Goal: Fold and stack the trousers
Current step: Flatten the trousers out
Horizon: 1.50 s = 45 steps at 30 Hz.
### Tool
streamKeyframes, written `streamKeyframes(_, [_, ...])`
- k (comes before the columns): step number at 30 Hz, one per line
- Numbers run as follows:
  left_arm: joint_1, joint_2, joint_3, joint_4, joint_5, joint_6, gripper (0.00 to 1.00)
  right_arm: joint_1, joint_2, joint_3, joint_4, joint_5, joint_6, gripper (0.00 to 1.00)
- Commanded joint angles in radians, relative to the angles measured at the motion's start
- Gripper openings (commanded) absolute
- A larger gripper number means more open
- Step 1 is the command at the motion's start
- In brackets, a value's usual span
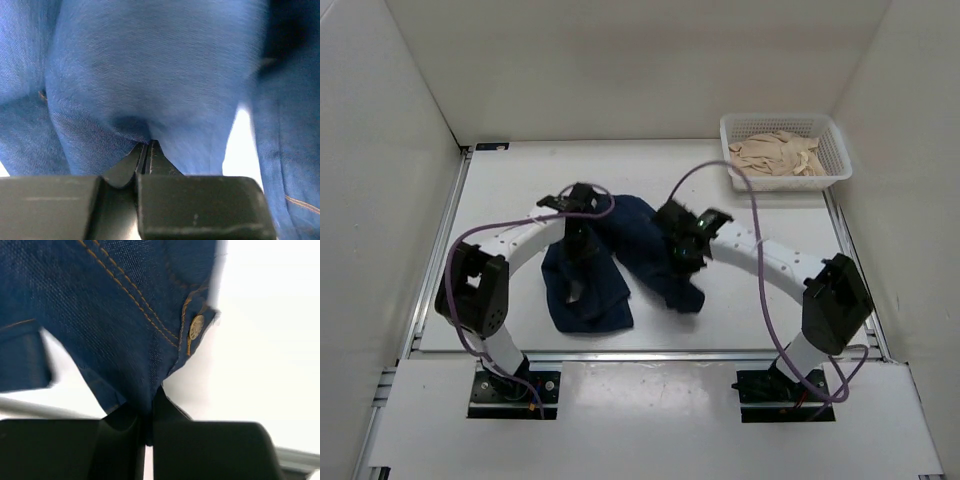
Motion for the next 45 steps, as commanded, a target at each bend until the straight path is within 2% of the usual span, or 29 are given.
streamKeyframes(1, [0.05,0.003,0.252,0.049,-0.127,0.03,0.1,-0.189,0.009,0.268,-0.012,0.129,-0.173,0.0])
streamKeyframes(3, [0.087,0.089,0.382,0.04,-0.144,0.06,0.1,-0.32,0.035,0.394,-0.012,0.092,-0.243,0.0])
streamKeyframes(5, [0.153,0.207,0.652,-0.041,-0.107,0.08,0.1,-0.384,0.089,0.63,-0.047,0.046,-0.271,0.0])
streamKeyframes(6, [0.168,0.24,0.755,-0.152,-0.107,0.09,0.1,-0.427,0.107,0.717,-0.108,0.046,-0.282,0.0])
streamKeyframes(8, [0.194,0.269,1.012,-0.228,-0.116,0.112,0.1,-0.455,0.132,0.939,-0.155,0.046,-0.311,0.0])
streamKeyframes(10, [0.215,0.24,1.117,-0.254,-0.116,0.121,0.1,-0.489,0.114,1.017,-0.176,0.046,-0.323,0.0])
streamKeyframes(11, [0.261,0.216,1.147,-0.244,-0.037,0.13,0.1,-0.501,0.097,1.031,-0.176,0.046,-0.323,0.0])
streamKeyframes(14, [0.381,0.055,1.071,-0.132,0.148,0.141,0.1,-0.582,0.02,0.95,-0.123,0.08,-0.27,0.0])
streamKeyframes(18, [0.482,-0.016,0.979,-0.159,0.23,0.176,0.1,-0.623,-0.058,0.791,-0.091,0.121,-0.245,0.0])
streamKeyframes(20, [0.51,-0.105,0.881,-0.159,0.241,0.199,0.1,-0.623,-0.149,0.676,-0.091,0.17,-0.234,0.0])
streamKeyframes(22, [0.548,-0.233,0.672,-0.159,0.232,0.21,0.1,-0.623,-0.28,0.458,-0.091,0.263,-0.199,0.0])
streamKeyframes(23, [0.565,-0.278,0.591,-0.159,0.232,0.21,0.18,-0.636,-0.375,0.383,-0.106,0.3,-0.149,0.08])
streamKeyframes(24, [0.593,-0.32,0.428,-0.14,0.241,0.21,0.38,-0.647,-0.42,0.253,-0.121,0.334,-0.112,0.2])
streamKeyframes(26, [0.616,-0.4,0.293,-0.11,0.241,0.21,0.84,-0.696,-0.494,0.148,-0.149,0.359,-0.061,0.59])
streamKeyframes(27, [0.642,-0.4,0.246,-0.11,0.25,0.196,1.0,-0.711,-0.547,0.107,-0.149,0.359,-0.047,0.85])
streamKeyframes(28, [0.654,-0.4,0.193,-0.1,0.266,0.196,1.0,-0.743,-0.563,0.053,-0.149,0.35,-0.038,0.91])
streamKeyframes(30, [0.665,-0.368,0.202,-0.1,0.275,0.205,1.0,-0.774,-0.572,0.053,-0.158,0.287,-0.059,0.96])
streamKeyframes(32, [0.665,-0.331,0.253,-0.109,0.284,0.23,0.86,-0.797,-0.542,0.088,-0.172,0.235,-0.073,0.95])
streamKeyframes(33, [0.665,-0.331,0.268,-0.109,0.284,0.23,0.69,-0.797,-0.542,0.097,-0.172,0.195,-0.084,0.88])
streamKeyframes(34, [0.656,-0.322,0.277,-0.109,0.284,0.23,0.31,-0.797,-0.533,0.097,-0.172,0.154,-0.084,0.53])
streamKeyframes(35, [0.656,-0.322,0.277,-0.109,0.275,0.23,0.17,-0.797,-0.532,0.086,-0.172,0.058,-0.084,0.36])
streamKeyframes(36, [0.656,-0.322,0.277,-0.109,0.275,0.23,0.1,-0.797,-0.542,0.064,-0.158,-0.004,-0.072,0.22])
streamKeyframes(37, [0.656,-0.312,0.239,-0.109,0.286,0.23,0.1,-0.797,-0.542,-0.002,-0.158,-0.062,-0.055,0.08])
streamKeyframes(39, [0.656,-0.312,0.179,-0.095,0.306,0.23,0.1,-0.797,-0.575,-0.088,-0.137,-0.237,0.0,0.05])
streamKeyframes(40, [0.647,-0.325,0.144,-0.086,0.316,0.219,0.13,-0.797,-0.588,-0.137,-0.137,-0.288,0.028,0.1])
streamKeyframes(41, [0.647,-0.325,0.065,-0.077,0.339,0.204,0.23,-0.797,-0.621,-0.238,-0.126,-0.336,0.052,0.16])
streamKeyframes(42, [0.638,-0.335,0.025,-0.057,0.355,0.193,0.54,-0.797,-0.643,-0.289,-0.108,-0.385,0.077,0.23])
streamKeyframes(43, [0.616,-0.335,-0.017,-0.037,0.379,0.169,0.7,-0.797,-0.693,-0.338,-0.098,-0.425,0.126,0.49])
streamKeyframes(45, [0.575,-0.335,-0.114,0.017,0.419,0.135,0.93,-0.797,-0.742,-0.452,-0.098,-0.474,0.169,0.7])
